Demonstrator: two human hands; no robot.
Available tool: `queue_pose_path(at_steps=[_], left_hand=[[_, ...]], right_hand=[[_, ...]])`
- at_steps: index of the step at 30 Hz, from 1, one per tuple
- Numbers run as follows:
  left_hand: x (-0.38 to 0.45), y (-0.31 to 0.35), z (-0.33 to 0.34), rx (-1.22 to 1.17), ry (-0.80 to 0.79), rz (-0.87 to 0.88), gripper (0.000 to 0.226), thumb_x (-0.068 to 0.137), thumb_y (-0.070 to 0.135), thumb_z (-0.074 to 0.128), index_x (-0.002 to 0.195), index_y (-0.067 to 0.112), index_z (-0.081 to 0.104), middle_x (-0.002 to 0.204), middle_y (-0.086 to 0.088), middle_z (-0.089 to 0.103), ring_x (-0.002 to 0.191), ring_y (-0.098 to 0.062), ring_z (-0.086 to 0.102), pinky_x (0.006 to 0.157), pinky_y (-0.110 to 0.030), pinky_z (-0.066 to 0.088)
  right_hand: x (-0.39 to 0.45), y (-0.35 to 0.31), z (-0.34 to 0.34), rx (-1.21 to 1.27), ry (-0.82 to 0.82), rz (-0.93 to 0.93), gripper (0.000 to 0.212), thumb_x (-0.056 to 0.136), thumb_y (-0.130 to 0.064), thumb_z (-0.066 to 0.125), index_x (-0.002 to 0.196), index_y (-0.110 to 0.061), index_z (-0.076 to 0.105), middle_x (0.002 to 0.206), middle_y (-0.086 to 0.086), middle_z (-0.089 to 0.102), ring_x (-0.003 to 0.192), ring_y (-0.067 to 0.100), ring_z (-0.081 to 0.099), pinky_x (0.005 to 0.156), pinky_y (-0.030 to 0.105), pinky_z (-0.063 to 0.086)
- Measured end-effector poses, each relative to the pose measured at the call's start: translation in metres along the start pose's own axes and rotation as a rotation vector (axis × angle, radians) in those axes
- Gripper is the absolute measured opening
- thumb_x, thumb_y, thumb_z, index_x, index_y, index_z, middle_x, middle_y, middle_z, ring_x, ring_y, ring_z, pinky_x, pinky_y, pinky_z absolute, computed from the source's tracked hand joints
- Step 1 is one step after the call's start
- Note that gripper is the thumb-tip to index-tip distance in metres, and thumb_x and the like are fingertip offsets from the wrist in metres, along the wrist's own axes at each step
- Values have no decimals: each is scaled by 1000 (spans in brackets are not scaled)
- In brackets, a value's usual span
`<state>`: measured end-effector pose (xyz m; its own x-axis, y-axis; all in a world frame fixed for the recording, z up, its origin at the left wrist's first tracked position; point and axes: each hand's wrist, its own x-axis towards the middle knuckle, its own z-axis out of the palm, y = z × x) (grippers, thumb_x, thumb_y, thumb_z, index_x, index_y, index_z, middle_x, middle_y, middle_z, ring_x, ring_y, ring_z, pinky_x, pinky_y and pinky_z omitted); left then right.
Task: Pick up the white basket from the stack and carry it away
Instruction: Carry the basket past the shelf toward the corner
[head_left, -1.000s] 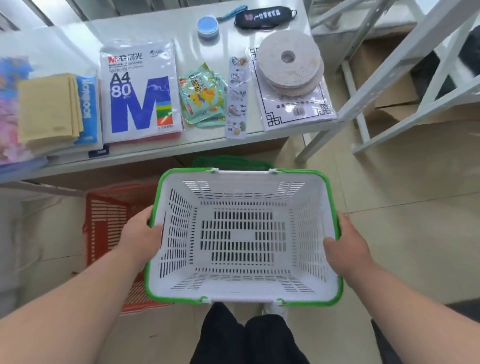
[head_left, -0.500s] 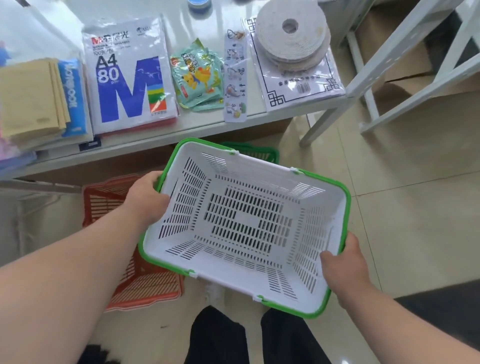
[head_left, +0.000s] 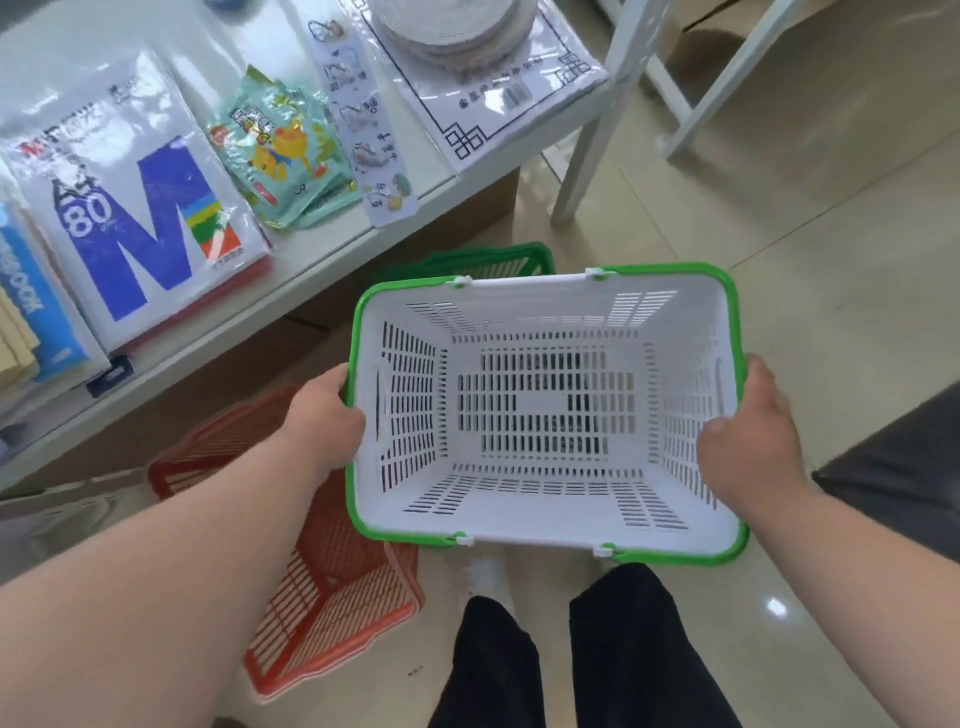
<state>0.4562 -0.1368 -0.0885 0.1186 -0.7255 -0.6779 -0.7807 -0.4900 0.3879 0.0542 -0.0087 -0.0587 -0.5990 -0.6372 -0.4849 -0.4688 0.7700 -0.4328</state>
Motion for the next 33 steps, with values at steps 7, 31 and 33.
queue_pose_path(at_steps=[7, 31, 33], left_hand=[[-3, 32, 73, -78, -85, 93, 42, 90, -4, 58, 111, 31, 69, 87, 17, 70, 75, 0, 62, 52, -10, 43], [-120, -37, 110, -630, 244, -437, 43, 89, -2, 66, 109, 36, 56, 104, -2, 73, 90, -23, 73, 63, -34, 56], [-132, -44, 106, -640, 272, -474, 43, 88, 1, 68, 115, 32, 56, 104, -2, 73, 92, -25, 72, 65, -36, 55]], right_hand=[[63, 36, -53, -196, 42, 18, 61, 86, 2, 46, 141, -24, 41, 115, 15, 50, 96, 32, 49, 83, 37, 40], [97, -69, -39, -313, -220, -500, 69, 80, 1, 51, 145, -20, 49, 121, 14, 59, 105, 36, 55, 84, 37, 44], [90, -88, -37, -318, -254, -542, 67, 77, 1, 50, 140, -23, 52, 114, 9, 60, 97, 33, 54, 79, 35, 40]])
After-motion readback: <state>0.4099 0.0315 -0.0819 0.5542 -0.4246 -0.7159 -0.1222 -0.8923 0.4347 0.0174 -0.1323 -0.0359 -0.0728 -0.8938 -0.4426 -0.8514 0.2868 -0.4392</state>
